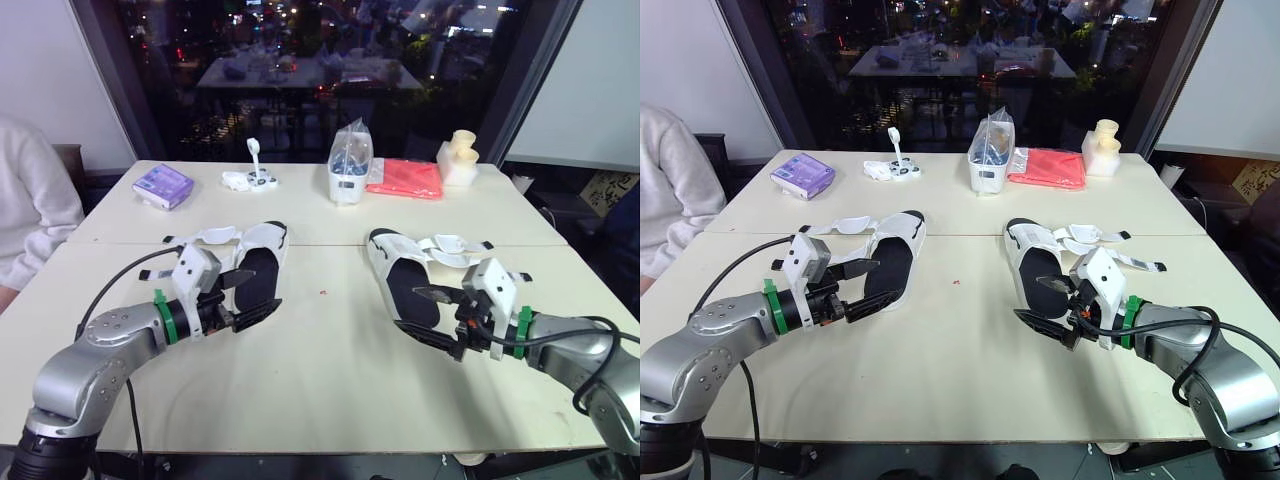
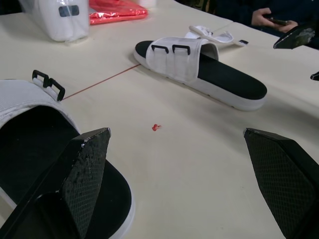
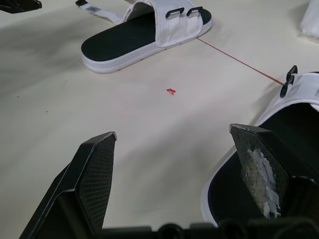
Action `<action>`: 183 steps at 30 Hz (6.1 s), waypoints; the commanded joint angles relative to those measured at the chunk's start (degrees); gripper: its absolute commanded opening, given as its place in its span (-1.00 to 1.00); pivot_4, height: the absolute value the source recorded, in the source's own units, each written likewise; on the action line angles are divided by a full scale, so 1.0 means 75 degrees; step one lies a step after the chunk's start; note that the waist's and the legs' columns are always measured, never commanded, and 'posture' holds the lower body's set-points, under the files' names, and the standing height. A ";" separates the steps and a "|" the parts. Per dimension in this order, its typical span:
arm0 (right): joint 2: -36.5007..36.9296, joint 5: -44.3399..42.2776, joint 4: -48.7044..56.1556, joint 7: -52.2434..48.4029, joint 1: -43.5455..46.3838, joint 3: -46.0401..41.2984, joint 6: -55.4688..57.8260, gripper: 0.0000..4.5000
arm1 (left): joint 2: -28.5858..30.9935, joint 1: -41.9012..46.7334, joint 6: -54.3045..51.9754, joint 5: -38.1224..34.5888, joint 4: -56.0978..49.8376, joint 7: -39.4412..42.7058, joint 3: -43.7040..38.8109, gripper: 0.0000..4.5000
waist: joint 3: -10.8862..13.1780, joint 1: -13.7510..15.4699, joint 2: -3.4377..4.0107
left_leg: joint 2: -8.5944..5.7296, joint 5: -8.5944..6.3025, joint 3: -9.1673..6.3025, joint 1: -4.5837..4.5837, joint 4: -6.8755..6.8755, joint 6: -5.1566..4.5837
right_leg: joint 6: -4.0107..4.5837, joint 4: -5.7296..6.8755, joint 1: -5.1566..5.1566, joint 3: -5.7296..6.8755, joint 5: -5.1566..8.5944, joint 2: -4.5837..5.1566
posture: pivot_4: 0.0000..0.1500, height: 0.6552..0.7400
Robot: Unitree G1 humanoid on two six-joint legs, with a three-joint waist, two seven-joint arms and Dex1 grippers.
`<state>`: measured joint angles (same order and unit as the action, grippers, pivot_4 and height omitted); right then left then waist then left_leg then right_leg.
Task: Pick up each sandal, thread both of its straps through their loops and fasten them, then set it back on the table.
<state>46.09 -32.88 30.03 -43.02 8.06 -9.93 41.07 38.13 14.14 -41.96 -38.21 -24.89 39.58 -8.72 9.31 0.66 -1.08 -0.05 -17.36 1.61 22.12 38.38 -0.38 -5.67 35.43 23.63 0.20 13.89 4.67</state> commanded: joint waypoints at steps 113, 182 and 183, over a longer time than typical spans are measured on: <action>-0.0954 1.4807 -1.0752 0.9051 0.8017 0.7267 -1.5037 -0.96 | -0.0519 0.0826 0.0378 0.0205 0.0189 -0.0073 0.0512 1.00 | 0.0032 -0.0422 0.0038 | -0.0003 0.0074 0.0000 0.0021 0.0082 0.0076 | 0.0037 0.0101 0.0034 -0.0012 0.0002 0.0002 | 1.00 1.00; -0.0505 -0.0846 -0.3769 0.0178 0.2948 0.0059 0.1260 1.00 | -0.3205 0.4730 0.6810 0.4445 0.9830 0.4761 0.3110 -0.98 | 0.0050 0.0019 0.0043 | -0.0015 0.0015 -0.0014 0.0053 0.0103 -0.0030 | -0.0007 0.0059 0.0018 0.0005 -0.0022 0.0017 | 1.00 1.00; -0.0648 -0.0914 -0.4210 0.0298 0.3328 -0.0029 0.1531 1.00 | -0.3220 0.4747 0.6829 0.4456 0.9858 0.4772 0.3100 -0.98 | 0.0050 0.0009 0.0043 | -0.0015 0.0015 -0.0016 0.0052 0.0103 -0.0030 | -0.0007 0.0058 0.0017 0.0005 -0.0022 0.0018 | 1.00 1.00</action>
<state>41.81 -37.43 1.59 -42.04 29.99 -7.24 49.38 14.81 49.00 8.37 -5.40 49.03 74.91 14.46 9.68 0.73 -0.76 -0.16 -17.25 1.50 22.52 39.15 -0.61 -5.72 35.87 23.76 0.24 13.73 4.82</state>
